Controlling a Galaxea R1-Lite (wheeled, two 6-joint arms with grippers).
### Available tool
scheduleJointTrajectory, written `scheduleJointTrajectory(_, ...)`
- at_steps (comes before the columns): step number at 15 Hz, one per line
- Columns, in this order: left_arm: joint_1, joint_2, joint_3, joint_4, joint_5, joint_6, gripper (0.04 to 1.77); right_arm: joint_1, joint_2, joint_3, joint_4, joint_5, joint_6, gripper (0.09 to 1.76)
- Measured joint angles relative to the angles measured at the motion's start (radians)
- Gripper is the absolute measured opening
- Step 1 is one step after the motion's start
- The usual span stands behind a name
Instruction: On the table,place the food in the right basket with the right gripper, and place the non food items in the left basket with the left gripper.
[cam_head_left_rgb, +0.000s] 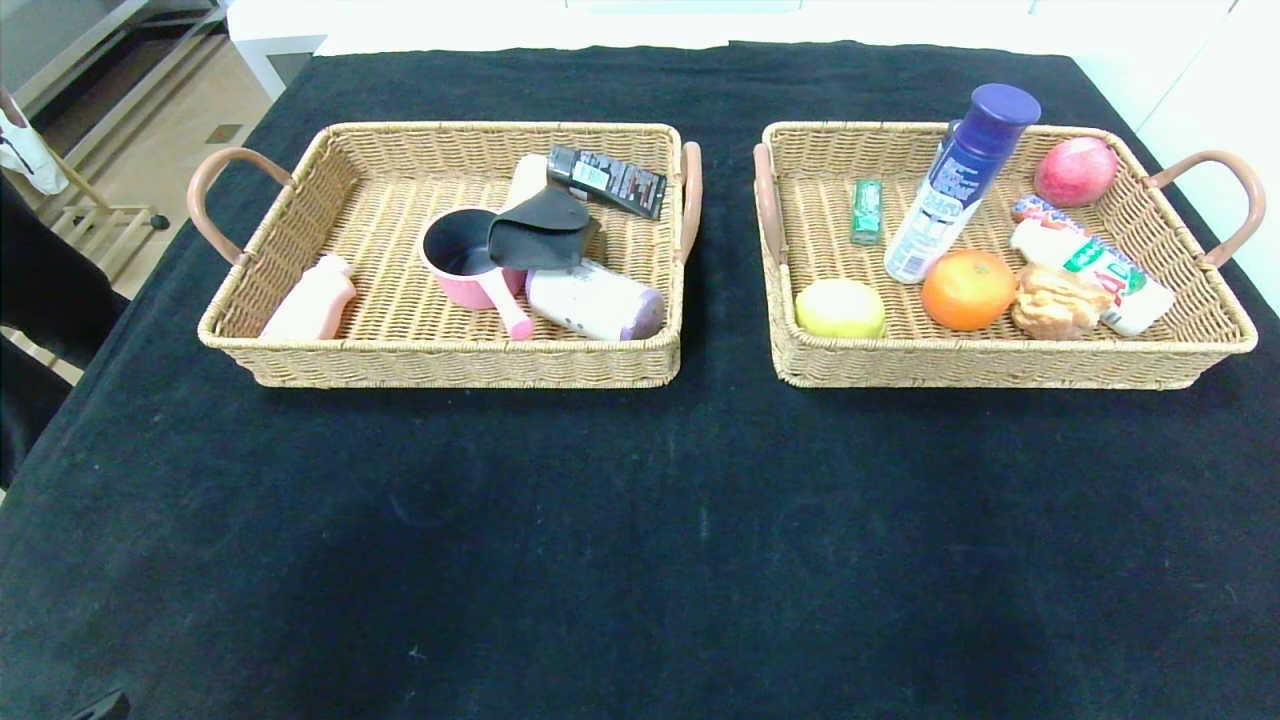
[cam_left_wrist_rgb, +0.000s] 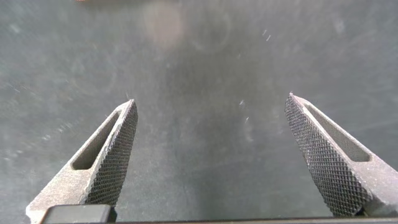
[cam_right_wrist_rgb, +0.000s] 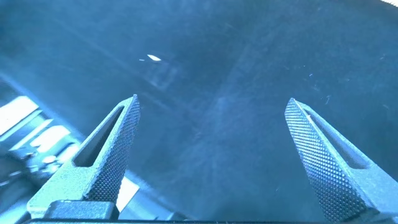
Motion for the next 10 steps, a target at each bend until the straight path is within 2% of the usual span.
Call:
scheduleJointTrajectory(1, 0.029, -0.035, -0.013, 0.026, -0.04, 0.004, 1.72, -0.029, -0.022, -0.028, 0.033, 0.026, 0.0, 1.7)
scheduleJointTrajectory(5, 0.122, -0.153, -0.133, 0.248, -0.174, 0.007, 1.72, -0.13, -0.092, -0.051, 0.055, 0.053, 0.004, 1.7)
scheduleJointTrajectory(10, 0.2, -0.245, -0.188, 0.268, -0.187, 0.012, 1.72, -0.205, -0.147, -0.052, 0.093, 0.062, 0.011, 1.7)
